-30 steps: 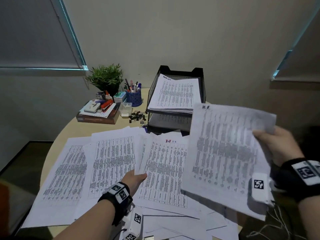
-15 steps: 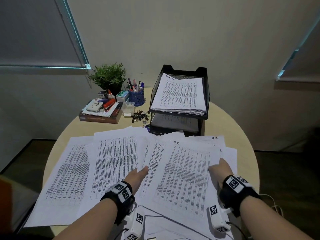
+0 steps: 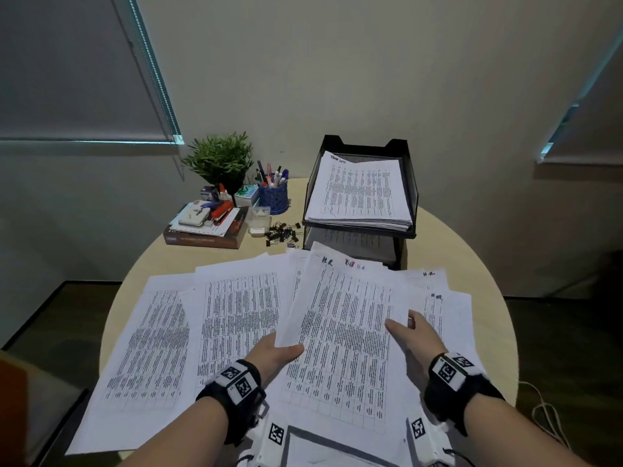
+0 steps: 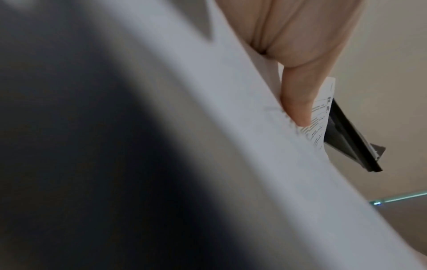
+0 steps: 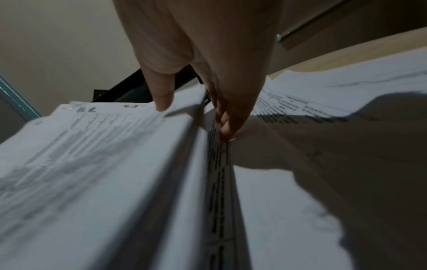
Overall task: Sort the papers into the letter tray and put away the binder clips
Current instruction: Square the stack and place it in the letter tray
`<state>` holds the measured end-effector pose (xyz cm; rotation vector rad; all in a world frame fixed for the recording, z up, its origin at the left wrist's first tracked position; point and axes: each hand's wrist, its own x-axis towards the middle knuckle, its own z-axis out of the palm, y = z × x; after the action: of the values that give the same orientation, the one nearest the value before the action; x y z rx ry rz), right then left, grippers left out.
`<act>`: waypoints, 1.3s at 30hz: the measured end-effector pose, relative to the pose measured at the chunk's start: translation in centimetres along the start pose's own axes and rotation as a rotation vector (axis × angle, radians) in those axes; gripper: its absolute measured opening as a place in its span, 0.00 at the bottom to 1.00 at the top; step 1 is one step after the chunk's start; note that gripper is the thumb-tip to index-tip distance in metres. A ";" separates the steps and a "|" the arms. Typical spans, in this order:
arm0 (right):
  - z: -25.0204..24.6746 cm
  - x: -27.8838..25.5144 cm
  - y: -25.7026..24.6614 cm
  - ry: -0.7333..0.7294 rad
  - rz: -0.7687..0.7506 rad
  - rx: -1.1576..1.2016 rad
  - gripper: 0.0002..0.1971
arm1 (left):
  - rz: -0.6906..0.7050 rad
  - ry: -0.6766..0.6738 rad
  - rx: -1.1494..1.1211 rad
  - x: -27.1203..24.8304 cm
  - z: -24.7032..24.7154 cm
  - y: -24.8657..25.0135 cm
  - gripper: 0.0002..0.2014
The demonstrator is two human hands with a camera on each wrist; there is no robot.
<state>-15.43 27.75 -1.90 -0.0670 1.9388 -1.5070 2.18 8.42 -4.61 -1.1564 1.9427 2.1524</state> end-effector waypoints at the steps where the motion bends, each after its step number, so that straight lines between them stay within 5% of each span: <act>1: 0.1 -0.7 -0.4 -0.048 0.010 0.096 0.30 | 0.002 -0.011 -0.025 -0.3 -0.6 0.3 0.14; 3: 0.8 -2.1 -1.4 -0.124 0.069 0.262 0.24 | 0.031 -0.024 -0.060 -0.9 -1.5 1.2 0.13; 8: 3.3 -3.3 -4.9 -0.150 -0.184 0.281 0.26 | 0.246 0.140 -0.017 -1.5 -3.7 6.7 0.09; 10: 4.2 -3.5 -6.6 -0.135 -0.310 0.231 0.21 | 0.349 0.157 -0.082 -1.5 -4.7 9.2 0.15; 14: 5.2 -3.8 -7.9 -0.055 -0.498 0.225 0.37 | 0.493 0.080 -0.205 -2.3 -6.3 12.0 0.28; 17: 6.0 -4.7 -7.4 -0.068 -0.536 0.240 0.35 | 0.492 0.029 -0.238 -2.0 -7.2 11.6 0.43; 20: 7.2 -5.5 -6.7 -0.078 -0.573 0.204 0.14 | 0.489 -0.018 -0.212 -1.7 -7.3 10.5 0.19; 22: 7.8 -5.7 -6.5 -0.040 -0.589 0.212 0.13 | 0.499 -0.013 -0.217 -2.0 -6.9 10.5 0.08; 29: 7.9 -8.1 -10.4 0.025 -0.827 0.257 0.13 | 0.697 -0.004 -0.336 -2.8 -7.8 13.4 0.34; 32: 8.1 -7.9 -9.2 0.012 -0.757 0.186 0.13 | 0.608 -0.037 -0.288 -3.0 -8.1 12.4 0.36; 36: 8.9 -6.7 -5.0 -0.018 -0.529 0.148 0.17 | 0.418 0.007 -0.153 -3.1 -7.2 8.8 0.16; 39: 9.2 -6.5 -5.3 0.032 -0.503 0.183 0.13 | 0.414 0.054 -0.172 -2.8 -6.7 9.3 0.15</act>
<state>-7.44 21.00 4.85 -0.4833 1.8847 -2.0116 3.16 1.81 5.08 -0.8995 2.2229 2.5540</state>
